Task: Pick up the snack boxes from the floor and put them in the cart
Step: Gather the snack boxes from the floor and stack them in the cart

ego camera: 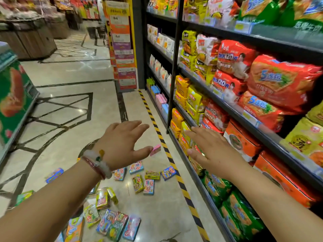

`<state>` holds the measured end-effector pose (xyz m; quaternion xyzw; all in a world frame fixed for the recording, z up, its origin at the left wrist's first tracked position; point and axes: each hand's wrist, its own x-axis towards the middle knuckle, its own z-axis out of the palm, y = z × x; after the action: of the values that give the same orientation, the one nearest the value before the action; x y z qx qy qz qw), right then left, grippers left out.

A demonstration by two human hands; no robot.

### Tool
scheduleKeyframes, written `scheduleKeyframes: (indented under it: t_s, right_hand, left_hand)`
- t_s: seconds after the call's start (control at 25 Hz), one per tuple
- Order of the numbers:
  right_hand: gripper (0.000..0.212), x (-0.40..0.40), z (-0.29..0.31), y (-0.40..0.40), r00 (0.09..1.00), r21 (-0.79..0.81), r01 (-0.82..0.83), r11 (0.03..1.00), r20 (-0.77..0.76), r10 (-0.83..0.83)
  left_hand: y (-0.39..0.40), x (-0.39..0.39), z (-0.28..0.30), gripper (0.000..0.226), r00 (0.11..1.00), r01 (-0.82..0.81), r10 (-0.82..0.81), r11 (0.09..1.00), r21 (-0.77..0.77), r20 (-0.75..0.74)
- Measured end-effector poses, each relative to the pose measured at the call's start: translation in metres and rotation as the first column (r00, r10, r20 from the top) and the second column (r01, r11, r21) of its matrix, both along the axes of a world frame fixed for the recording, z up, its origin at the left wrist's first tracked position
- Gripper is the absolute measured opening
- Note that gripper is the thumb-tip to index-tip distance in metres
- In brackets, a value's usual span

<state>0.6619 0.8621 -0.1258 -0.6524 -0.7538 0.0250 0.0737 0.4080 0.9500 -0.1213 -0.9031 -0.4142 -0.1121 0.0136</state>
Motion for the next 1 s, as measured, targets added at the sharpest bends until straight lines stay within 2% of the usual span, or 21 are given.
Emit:
scheduleKeyframes:
  t_s: [0.12,0.32,0.52,0.6,0.8,1.0]
  right_hand:
    - [0.081,0.025,-0.02,0.075,0.999,-0.022,-0.024,0.999,-0.039,0.023]
    - [0.085,0.056,-0.064,0.188,0.992,-0.058,-0.111,0.992,-0.059,0.107]
    - [0.068,0.06,-0.109,0.284,0.993,-0.197,-0.117,0.973,-0.008,0.118]
    - [0.071,0.062,-0.135,0.317,0.996,-0.254,-0.091,0.963,-0.025,0.087]
    - [0.074,0.078,-0.249,0.397,0.992,-0.278,-0.011,0.96,-0.122,-0.024]
    - [0.07,0.101,-0.444,0.438,0.958,-0.424,0.066,0.903,-0.226,-0.176]
  left_hand:
    - [0.065,0.024,-0.019,0.09,1.0,-0.021,0.021,0.999,-0.037,-0.007]
    - [0.162,0.046,-0.058,0.069,0.998,-0.022,0.021,1.0,-0.015,-0.066]
    - [0.248,0.045,-0.107,0.065,0.996,-0.047,0.042,0.997,-0.064,-0.073]
    - [0.285,0.046,-0.133,0.064,0.995,-0.043,0.035,0.994,-0.096,-0.09]
    - [0.378,0.053,-0.247,0.064,0.994,-0.043,0.027,0.988,-0.151,-0.107]
    - [0.441,0.064,-0.441,0.064,0.995,-0.079,0.056,0.949,-0.305,-0.082]
